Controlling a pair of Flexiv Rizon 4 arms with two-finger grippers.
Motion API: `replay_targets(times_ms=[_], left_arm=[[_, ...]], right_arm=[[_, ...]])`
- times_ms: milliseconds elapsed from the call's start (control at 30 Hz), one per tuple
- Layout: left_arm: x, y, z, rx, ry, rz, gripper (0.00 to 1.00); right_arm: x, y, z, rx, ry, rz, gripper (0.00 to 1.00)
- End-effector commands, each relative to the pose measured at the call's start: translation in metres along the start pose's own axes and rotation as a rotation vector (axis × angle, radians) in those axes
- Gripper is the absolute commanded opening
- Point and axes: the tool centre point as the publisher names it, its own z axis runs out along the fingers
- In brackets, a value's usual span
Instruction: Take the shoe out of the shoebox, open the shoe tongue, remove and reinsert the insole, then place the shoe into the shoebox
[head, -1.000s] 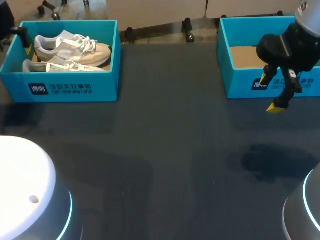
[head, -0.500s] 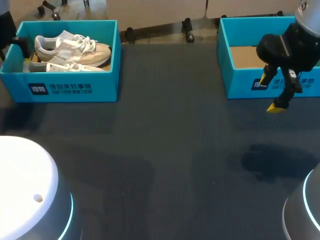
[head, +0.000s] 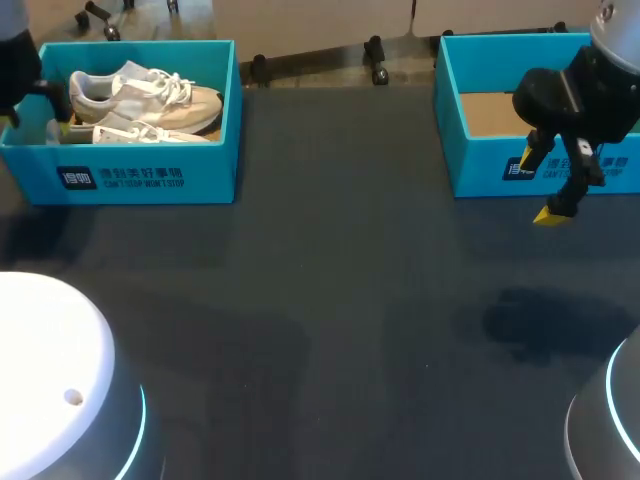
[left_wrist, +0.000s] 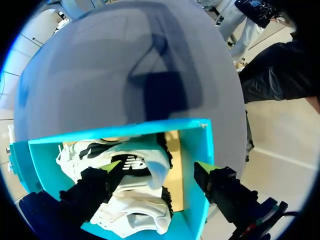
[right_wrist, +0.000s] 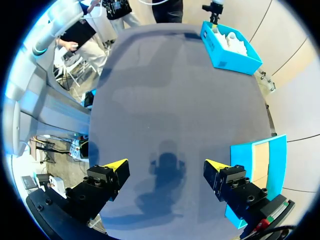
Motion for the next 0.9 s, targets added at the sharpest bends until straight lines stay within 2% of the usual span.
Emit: replay_targets(times_ms=[33, 167, 567, 667, 733, 900], left_arm=[[-0.002, 0.012, 0.005, 0.014, 0.0, -0.006, 0.86], [-0.003, 0.014, 0.006, 0.022, -0.002, -0.014, 0.75], [0.003, 0.013, 0.018, 0.033, -0.011, 0.005, 0.6], [0.004, 0.013, 0.022, 0.037, -0.01, 0.008, 0.6], [0.005, 0.014, 0.025, 0.033, -0.016, 0.011, 0.56], [0.004, 0.016, 0.03, 0.043, -0.023, 0.01, 0.61]], right_arm=[[-0.002, 0.001, 0.001, 0.004, 0.003, 0.001, 1.0], [-0.002, 0.001, 0.001, 0.004, 0.003, 0.001, 1.0], [-0.002, 0.001, 0.001, 0.004, 0.003, 0.001, 1.0], [-0.002, 0.001, 0.001, 0.004, 0.003, 0.001, 1.0], [-0.002, 0.001, 0.001, 0.004, 0.003, 0.001, 1.0], [-0.002, 0.001, 0.001, 0.004, 0.003, 0.001, 1.0]])
